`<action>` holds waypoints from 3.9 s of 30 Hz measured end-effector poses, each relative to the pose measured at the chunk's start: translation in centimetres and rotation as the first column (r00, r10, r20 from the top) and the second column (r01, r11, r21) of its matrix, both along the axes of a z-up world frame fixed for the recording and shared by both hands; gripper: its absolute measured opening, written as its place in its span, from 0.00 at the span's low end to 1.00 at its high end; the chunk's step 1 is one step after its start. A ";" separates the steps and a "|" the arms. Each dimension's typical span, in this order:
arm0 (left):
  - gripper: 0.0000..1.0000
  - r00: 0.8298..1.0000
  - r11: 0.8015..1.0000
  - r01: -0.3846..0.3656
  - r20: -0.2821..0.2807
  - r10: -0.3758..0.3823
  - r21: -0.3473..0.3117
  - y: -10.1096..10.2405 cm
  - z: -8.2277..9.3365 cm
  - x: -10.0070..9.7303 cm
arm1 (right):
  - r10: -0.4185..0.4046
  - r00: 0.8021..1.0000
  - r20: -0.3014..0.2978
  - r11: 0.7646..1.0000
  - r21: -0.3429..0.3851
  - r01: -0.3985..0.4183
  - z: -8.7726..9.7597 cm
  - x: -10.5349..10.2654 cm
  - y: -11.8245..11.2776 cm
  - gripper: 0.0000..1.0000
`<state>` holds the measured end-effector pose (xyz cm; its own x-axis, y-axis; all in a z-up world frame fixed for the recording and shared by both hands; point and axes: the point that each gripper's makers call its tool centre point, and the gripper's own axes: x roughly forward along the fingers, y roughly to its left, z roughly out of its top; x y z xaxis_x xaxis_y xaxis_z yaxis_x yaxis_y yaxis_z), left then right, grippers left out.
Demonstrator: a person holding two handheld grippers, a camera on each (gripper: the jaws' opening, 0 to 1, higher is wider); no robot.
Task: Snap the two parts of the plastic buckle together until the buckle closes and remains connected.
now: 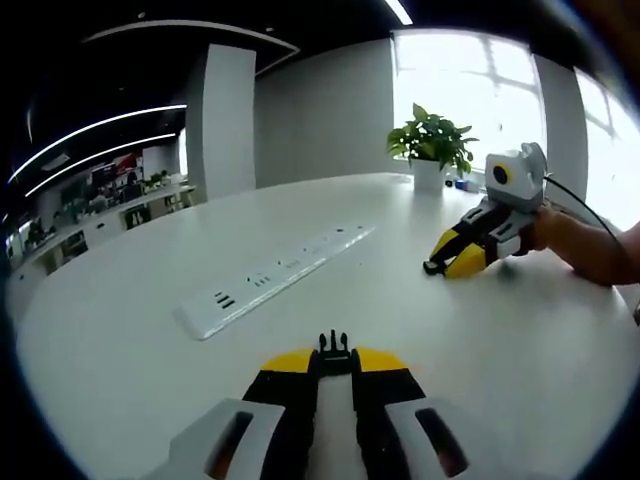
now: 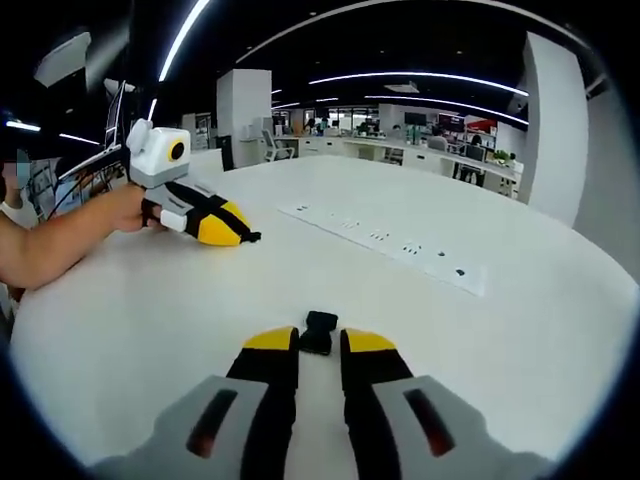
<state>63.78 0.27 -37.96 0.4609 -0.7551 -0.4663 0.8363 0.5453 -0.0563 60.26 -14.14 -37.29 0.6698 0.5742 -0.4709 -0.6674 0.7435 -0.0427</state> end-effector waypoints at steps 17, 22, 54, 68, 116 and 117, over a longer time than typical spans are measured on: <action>0.12 1.000 1.000 -0.002 0.002 0.002 0.000 -0.1 -0.1 -0.1 | -0.002 1.000 0.025 1.000 -0.022 0.002 -0.1 0.5 0.0 0.16; 0.12 1.000 1.000 0.002 0.001 -0.002 -0.001 -0.2 -0.1 -0.1 | 0.004 1.000 0.015 1.000 -0.026 -0.004 0.0 0.4 0.0 0.12; 0.10 1.000 1.000 -0.001 -0.003 0.001 0.017 0.1 0.2 -0.4 | 0.023 1.000 0.020 0.999 -0.029 -0.022 0.1 -0.3 0.6 0.11; 0.10 1.000 1.000 0.002 -0.012 -0.002 0.005 0.2 1.5 -0.8 | 0.009 0.999 0.032 1.000 -0.001 -0.009 1.9 0.2 -0.1 0.11; 0.10 0.999 0.998 0.036 0.001 -0.036 -0.047 -0.5 10.5 -4.4 | 0.005 0.994 0.106 0.999 0.037 -0.009 10.9 -2.3 0.2 0.11; 0.10 0.999 0.998 0.038 0.005 -0.037 -0.047 -0.5 10.8 -4.6 | 0.006 0.995 0.100 0.999 0.041 -0.010 11.1 -2.5 0.3 0.11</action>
<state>59.21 -0.26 -27.14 0.4339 -0.7930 -0.4277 0.8564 0.5104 -0.0775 57.78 -13.87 -26.15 0.7075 0.5973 -0.3779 -0.6672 0.7407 -0.0783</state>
